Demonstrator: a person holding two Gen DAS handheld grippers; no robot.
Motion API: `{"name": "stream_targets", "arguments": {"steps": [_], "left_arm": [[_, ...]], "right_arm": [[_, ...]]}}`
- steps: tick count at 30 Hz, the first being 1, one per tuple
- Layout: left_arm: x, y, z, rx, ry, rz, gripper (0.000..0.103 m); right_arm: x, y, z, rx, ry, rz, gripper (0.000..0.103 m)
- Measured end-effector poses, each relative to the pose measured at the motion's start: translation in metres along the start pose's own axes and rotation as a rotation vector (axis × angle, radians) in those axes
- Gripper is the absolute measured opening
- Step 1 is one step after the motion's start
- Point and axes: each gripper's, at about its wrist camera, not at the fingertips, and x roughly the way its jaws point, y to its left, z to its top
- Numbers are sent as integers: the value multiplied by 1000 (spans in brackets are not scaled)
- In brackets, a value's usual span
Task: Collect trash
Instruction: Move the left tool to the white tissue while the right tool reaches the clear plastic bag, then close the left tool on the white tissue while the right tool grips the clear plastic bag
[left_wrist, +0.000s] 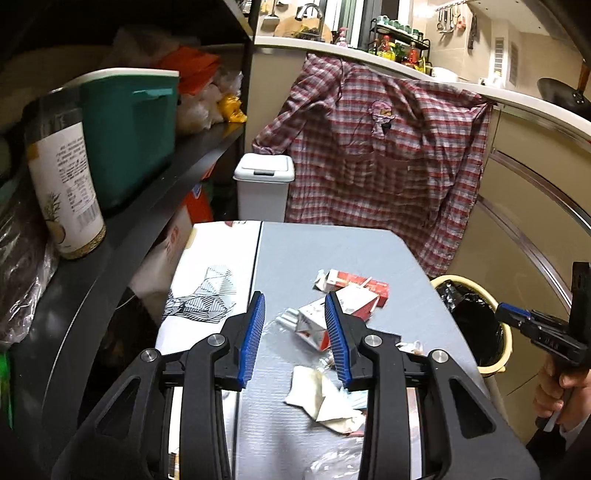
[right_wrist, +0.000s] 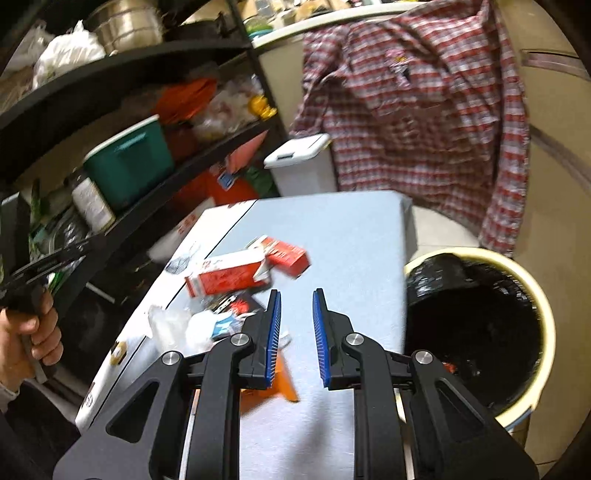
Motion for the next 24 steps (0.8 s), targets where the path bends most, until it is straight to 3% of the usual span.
{"name": "stream_targets", "arguments": {"steps": [3, 8, 14, 24], "left_arm": [[2, 8, -1, -5, 5, 11, 34], [14, 16, -10, 0, 54, 25, 34], [34, 30, -26, 10, 120, 63, 34], [75, 69, -55, -63, 248, 138, 42]], "right_arm": [[13, 18, -6, -10, 43, 88, 22], [32, 47, -16, -37, 106, 189, 38], [45, 68, -18, -83, 133, 213, 46], [70, 83, -25, -143, 175, 173, 46]]}}
